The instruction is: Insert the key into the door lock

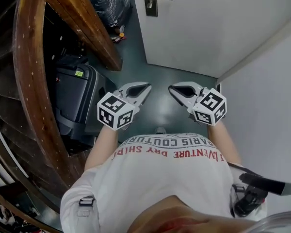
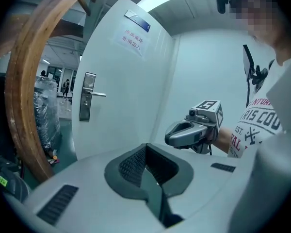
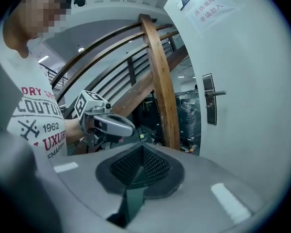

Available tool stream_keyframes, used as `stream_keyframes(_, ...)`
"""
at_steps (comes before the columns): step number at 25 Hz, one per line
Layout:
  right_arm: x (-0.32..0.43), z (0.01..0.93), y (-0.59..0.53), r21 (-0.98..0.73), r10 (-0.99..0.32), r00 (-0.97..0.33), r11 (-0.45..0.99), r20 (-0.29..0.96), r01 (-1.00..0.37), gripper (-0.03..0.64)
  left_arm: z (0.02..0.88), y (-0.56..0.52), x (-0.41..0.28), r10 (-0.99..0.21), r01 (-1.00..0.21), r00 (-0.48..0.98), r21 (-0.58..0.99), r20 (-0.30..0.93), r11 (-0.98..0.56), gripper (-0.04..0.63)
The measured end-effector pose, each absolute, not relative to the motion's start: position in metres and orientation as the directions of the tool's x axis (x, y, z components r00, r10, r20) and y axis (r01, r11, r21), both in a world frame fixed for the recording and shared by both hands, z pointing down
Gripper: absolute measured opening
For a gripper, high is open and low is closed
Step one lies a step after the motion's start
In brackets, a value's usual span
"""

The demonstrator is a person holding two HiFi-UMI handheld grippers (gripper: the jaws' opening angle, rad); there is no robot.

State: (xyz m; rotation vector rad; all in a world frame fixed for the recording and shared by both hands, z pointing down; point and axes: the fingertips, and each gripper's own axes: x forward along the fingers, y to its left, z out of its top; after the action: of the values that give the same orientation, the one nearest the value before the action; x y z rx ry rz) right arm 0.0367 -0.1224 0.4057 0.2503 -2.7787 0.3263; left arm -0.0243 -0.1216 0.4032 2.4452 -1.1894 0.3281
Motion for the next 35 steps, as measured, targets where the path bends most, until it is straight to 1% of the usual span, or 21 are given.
stream_keyframes(4,0.041,0.413,-0.062,-0.184,-0.153,-0.922,0.956,0.355,-0.230,0.002,0.412,-0.064,-0.014,-0.679,-0.780,0.621,0.227,0.392,-0.583,0.003)
stream_keyframes(9,0.034,0.409,0.055,-0.192,-0.168,-0.926,0.951,0.338,-0.243,0.002,0.401,0.049,-0.015,-0.675,-0.771,0.631,0.214,0.383,-0.600,0.002)
stream_keyframes(14,0.031,0.378,0.164,-0.178,-0.236,-0.923,0.938,0.304,-0.298,0.002,0.366,0.169,-0.020,-0.667,-0.762,0.630,0.154,0.398,-0.629,0.002)
stream_keyframes(19,0.043,0.329,0.240,-0.178,-0.272,-0.925,0.929,0.264,-0.324,0.002,0.317,0.250,-0.009,-0.672,-0.746,0.653,0.143,0.350,-0.650,0.003)
stream_keyframes(22,0.053,0.306,0.266,-0.169,-0.280,-0.928,0.930,0.248,-0.326,0.002,0.296,0.280,0.002,-0.679,-0.742,0.660,0.132,0.321,-0.658,0.003)
stream_keyframes(26,0.059,0.294,0.286,-0.149,-0.273,-0.927,0.937,0.256,-0.317,0.001,0.279,0.298,0.008,-0.701,-0.752,0.651,0.122,0.291,-0.648,0.002)
stream_keyframes(35,0.079,0.288,0.304,-0.130,-0.284,-0.923,0.937,0.260,-0.325,0.001,0.278,0.318,0.027,-0.708,-0.754,0.652,0.126,0.273,-0.645,0.002)
